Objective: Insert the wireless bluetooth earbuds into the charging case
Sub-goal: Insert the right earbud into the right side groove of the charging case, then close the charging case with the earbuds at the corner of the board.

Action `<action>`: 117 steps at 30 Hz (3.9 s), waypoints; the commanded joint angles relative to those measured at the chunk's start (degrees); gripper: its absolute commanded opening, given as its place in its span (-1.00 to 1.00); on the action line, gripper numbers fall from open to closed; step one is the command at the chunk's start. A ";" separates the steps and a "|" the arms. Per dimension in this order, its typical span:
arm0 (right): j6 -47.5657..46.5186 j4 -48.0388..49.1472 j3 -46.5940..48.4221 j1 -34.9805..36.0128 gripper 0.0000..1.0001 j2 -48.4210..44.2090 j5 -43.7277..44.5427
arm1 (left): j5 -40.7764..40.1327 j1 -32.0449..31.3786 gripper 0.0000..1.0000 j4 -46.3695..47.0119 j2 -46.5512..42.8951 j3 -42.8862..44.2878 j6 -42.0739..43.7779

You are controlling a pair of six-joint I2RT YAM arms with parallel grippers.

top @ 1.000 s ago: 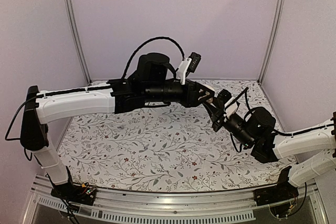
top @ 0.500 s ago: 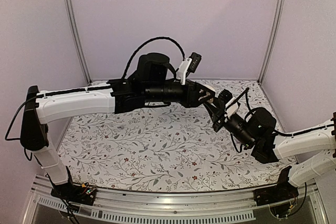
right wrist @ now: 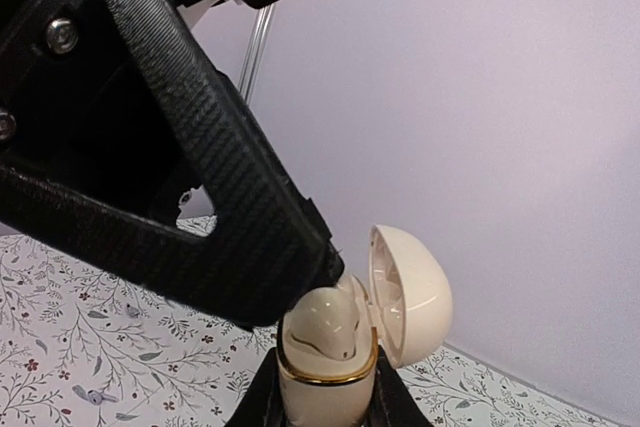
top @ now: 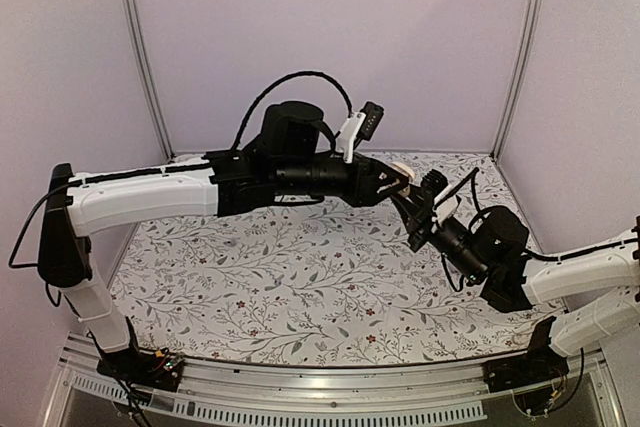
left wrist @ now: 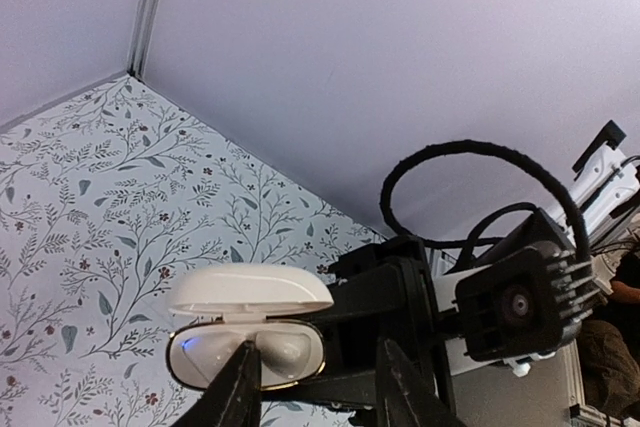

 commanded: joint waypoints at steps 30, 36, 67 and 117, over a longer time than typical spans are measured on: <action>5.59 -7.92 -1.61 -2.22 -1.00 -11.13 -23.08 | 6.76 1.23 0.34 -6.59 -10.84 -4.87 13.62; 6.52 -10.97 -1.26 -2.25 -1.00 -11.42 -28.96 | 10.47 1.18 0.51 -5.89 -8.66 -3.99 12.30; 7.90 -13.10 0.46 -2.26 -1.00 -11.11 -33.38 | 10.31 0.95 0.99 -6.73 -4.75 -5.88 11.00; 17.70 -24.53 8.47 -6.40 -1.00 -6.74 -46.29 | 18.44 -2.39 0.72 6.00 -13.71 -18.46 33.02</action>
